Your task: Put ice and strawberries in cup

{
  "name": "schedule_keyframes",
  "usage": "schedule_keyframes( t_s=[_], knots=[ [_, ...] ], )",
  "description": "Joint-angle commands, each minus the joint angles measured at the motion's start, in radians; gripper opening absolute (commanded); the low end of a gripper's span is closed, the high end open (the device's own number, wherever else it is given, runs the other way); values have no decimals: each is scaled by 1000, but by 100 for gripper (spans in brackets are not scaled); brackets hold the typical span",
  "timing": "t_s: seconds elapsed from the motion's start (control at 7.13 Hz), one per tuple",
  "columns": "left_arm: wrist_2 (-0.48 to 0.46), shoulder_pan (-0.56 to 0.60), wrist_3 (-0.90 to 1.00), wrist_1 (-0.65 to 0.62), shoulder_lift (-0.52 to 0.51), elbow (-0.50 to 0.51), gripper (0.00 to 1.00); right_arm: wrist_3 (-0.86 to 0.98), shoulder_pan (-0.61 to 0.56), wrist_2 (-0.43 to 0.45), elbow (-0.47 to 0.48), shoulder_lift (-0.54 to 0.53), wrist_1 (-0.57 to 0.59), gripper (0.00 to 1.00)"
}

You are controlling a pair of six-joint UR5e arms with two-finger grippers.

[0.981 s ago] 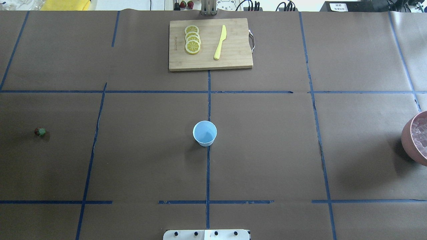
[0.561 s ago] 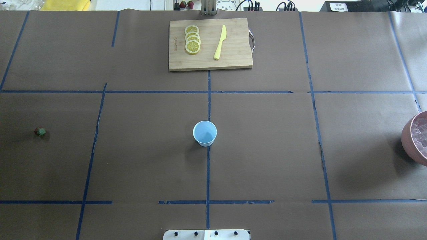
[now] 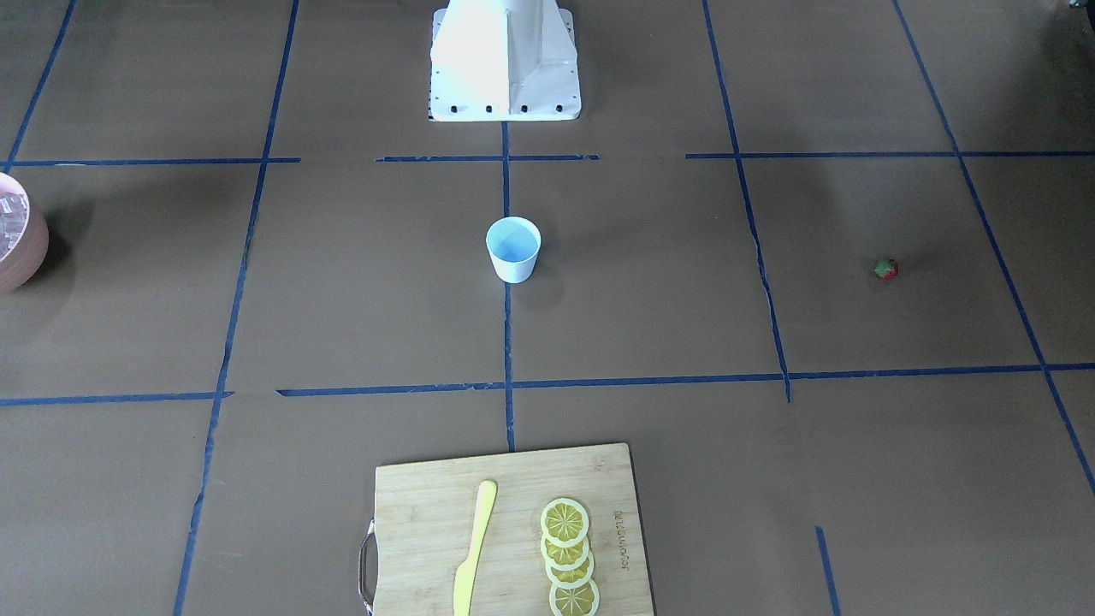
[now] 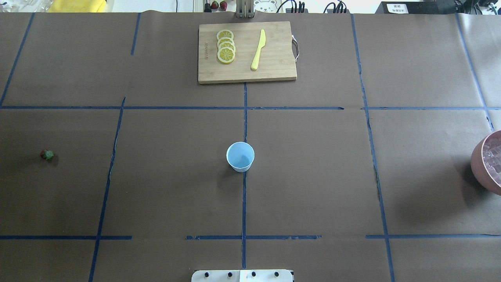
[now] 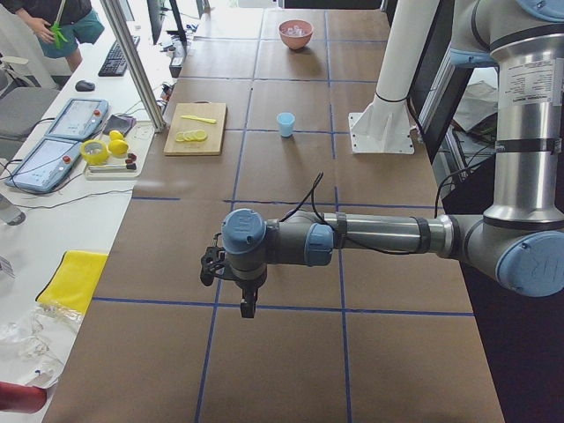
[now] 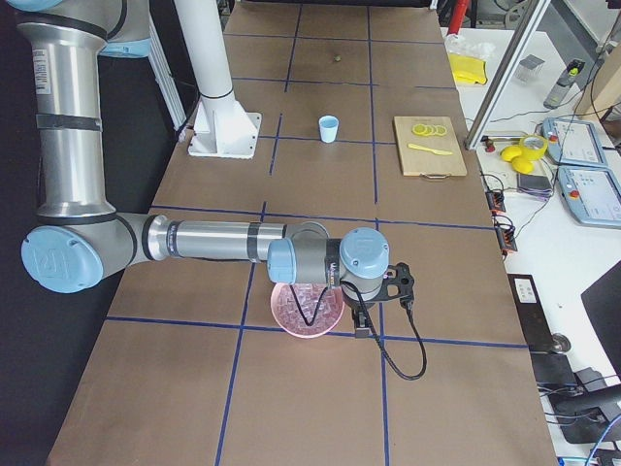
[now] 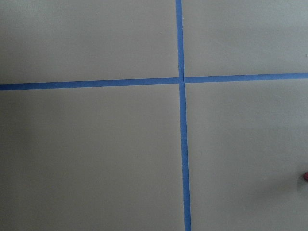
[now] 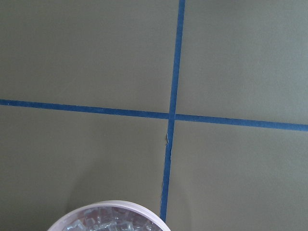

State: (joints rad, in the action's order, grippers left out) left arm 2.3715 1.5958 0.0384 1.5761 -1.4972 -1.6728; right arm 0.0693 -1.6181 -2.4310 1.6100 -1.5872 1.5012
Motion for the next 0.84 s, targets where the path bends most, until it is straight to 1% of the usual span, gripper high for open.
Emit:
schedule_keyframes(
  t_s=[0.0,0.14,0.42,0.7],
  knots=[
    [0,0,0,1,0,-1,100,-2,70,10,24,-87,-199,100],
    [0,1,0,1,0,-2,100,-6,98,19,24,-129,-278,99],
    [0,0,0,1,-1,-4,100,-6,154,29,27,-137,-292,94],
    [2,0,0,1,-1,-4,100,-13,219,59,27,-137,-292,86]
  ],
)
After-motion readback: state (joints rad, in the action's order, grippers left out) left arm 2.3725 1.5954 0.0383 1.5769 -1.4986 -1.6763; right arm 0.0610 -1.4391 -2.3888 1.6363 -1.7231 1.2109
